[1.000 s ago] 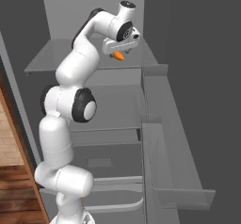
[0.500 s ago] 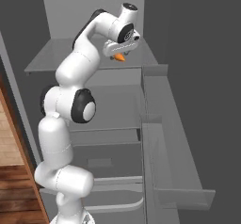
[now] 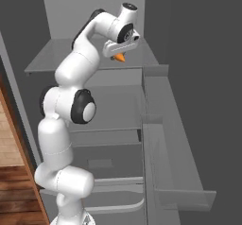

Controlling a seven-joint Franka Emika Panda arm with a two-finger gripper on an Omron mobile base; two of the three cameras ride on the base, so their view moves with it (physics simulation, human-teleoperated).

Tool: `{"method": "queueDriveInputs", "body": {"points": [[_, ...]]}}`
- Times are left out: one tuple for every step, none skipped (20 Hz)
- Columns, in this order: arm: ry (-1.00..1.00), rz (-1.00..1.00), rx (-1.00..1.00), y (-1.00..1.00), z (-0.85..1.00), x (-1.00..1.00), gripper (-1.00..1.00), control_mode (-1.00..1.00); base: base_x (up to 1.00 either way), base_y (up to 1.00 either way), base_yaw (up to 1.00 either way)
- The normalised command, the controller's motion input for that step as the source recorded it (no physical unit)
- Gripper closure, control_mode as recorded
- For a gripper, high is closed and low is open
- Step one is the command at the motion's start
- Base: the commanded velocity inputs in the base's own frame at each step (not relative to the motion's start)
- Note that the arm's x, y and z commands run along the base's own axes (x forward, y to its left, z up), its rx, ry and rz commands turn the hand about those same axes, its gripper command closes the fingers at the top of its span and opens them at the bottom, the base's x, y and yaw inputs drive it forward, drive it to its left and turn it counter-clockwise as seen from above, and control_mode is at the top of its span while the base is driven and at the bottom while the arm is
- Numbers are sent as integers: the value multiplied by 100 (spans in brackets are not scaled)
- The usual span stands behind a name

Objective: Place the cold items (carrot and sweet potato) from the fridge in one tupperware on the dining counter. Place the warm items (kebab skewer and hot dog) in the stove area in another tupperware.

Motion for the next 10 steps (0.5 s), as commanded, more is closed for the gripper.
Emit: {"method": "queueDriveInputs", "body": {"points": [[-24,0,-1,0,0,-59,100,-100,0,0,0],[-30,0,0,0,0,-71,100,-100,0,0,0],[-36,-1,-1,0,0,-82,100,-100,0,0,0],[-35,-5,-1,6,4,-84,100,-100,0,0,0],[-30,-8,0,13,4,-80,100,-100,0,0,0],[-30,-9,0,16,4,-78,100,-100,0,0,0],[-25,-7,0,17,1,-73,100,-100,0,0,0],[-24,-4,0,13,0,-73,100,-100,0,0,0],[-20,0,-2,16,0,-69,100,-100,0,0,0],[-20,0,0,13,0,-72,100,-100,0,0,0]]}}
